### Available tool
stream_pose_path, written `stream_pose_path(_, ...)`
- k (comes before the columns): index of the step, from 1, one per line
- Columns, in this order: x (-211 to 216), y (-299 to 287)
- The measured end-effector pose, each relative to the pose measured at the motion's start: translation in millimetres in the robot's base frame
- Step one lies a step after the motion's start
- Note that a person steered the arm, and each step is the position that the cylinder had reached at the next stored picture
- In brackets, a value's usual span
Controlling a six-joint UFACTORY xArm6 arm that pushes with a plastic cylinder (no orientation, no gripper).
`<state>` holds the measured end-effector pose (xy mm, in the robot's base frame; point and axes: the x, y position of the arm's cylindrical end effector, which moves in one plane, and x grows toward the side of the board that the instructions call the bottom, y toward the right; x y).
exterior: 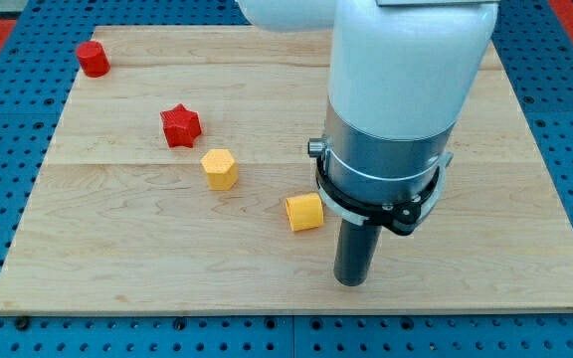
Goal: Move the green circle left a bit
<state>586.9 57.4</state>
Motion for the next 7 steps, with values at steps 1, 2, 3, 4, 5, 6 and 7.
stream_pose_path(1,0.0,-0.3)
stream_pose_path(2,0.0,-0.3)
stream_pose_path(3,-0.3,7.0)
stream_pose_path(4,-0.6,22.6)
stream_pose_path(5,-0.6,62.1)
stream_pose_path(6,-3.6,62.6)
stream_pose_path(7,-2.9,52.1)
